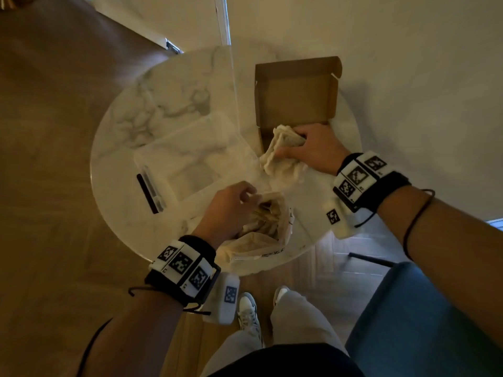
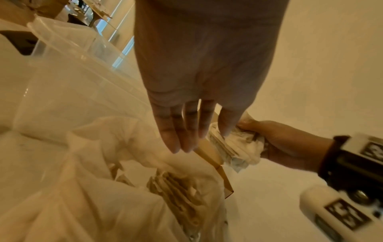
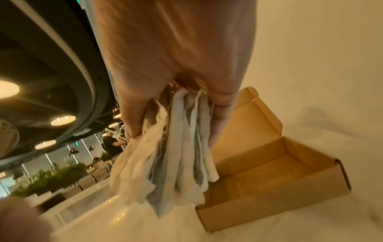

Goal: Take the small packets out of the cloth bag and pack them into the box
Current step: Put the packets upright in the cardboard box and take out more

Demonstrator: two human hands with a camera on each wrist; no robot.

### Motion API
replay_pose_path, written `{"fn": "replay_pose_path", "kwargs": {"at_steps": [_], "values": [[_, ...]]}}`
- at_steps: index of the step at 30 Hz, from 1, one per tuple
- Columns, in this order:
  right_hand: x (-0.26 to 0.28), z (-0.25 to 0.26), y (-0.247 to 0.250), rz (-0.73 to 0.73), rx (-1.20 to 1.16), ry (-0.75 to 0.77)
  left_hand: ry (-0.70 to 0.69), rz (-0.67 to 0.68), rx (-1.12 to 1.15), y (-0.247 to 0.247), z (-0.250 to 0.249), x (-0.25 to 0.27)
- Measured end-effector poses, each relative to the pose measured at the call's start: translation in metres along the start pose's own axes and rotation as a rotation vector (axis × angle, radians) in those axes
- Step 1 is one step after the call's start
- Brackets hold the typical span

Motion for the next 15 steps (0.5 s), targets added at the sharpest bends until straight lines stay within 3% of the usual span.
{"fn": "replay_pose_path", "kwargs": {"at_steps": [6,12,15], "values": [[-0.061,-0.038,-0.003,0.137,0.357,0.034,-0.032,-0.006,-0.208,-0.017,0.011,-0.014],[-0.105,-0.060,-0.010,0.328,0.713,0.175,0.121,0.130,-0.518,-0.037,0.023,-0.036],[-0.121,-0.065,-0.014,0.374,0.835,0.238,0.147,0.156,-0.489,-0.040,0.023,-0.044]]}}
Point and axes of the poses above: each hand's wrist, its own x-axis away from the middle knuckle, its own y-axis out of the back of the hand, z = x × y, the point moved 3 cm from there along -x, towards the middle knuckle, and after that the axes turned 13 degrees about y, right-handed, at the moved point
